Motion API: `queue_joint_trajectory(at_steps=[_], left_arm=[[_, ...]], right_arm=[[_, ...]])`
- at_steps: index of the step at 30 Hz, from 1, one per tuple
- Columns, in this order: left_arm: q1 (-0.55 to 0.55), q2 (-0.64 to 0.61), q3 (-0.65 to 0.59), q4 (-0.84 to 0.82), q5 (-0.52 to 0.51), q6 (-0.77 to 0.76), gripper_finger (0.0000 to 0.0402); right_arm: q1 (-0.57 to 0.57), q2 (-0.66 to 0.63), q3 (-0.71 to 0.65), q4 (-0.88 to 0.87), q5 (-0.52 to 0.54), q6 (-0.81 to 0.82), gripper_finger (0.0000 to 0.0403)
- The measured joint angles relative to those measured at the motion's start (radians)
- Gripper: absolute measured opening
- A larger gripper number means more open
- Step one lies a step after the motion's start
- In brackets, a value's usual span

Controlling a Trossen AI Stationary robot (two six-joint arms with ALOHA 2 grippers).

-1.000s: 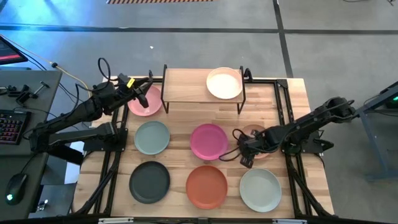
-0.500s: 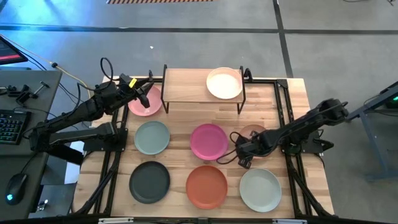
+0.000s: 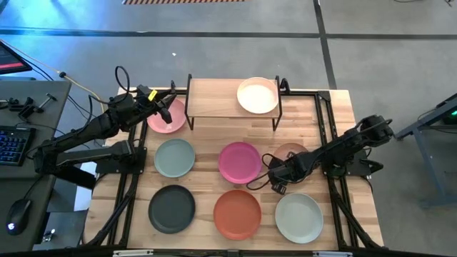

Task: Place and stack plates onto a shelf
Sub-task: Stack the brown plate on top of the light orange plate on the shelf

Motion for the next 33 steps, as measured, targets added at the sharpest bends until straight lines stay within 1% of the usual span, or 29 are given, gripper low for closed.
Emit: queue_joint_trajectory(at_steps=[6,7,15,24,33], left_arm=[[0.000,0.000,0.000,0.000,0.000,0.000,0.0129],[0.000,0.000,0.000,0.000,0.000,0.000,0.0129],[0.000,0.000,0.000,0.000,0.000,0.000,0.0129],[0.000,0.000,0.000,0.000,0.000,0.000,0.0129],[0.000,0.000,0.000,0.000,0.000,0.000,0.0129]], right_arm=[[0.000,0.001,0.001,0.000,-0.007,0.034,0.0014],[0.000,0.001,0.001,0.000,-0.009,0.036,0.0008],[-0.001,-0.008,0.002,-0.002,-0.045,0.076,0.0003],[0.000,-0.076,0.026,-0.014,-0.097,0.068,0.0000],[0.000,-0.129,0.076,-0.116,-0.096,0.040,0.0001]])
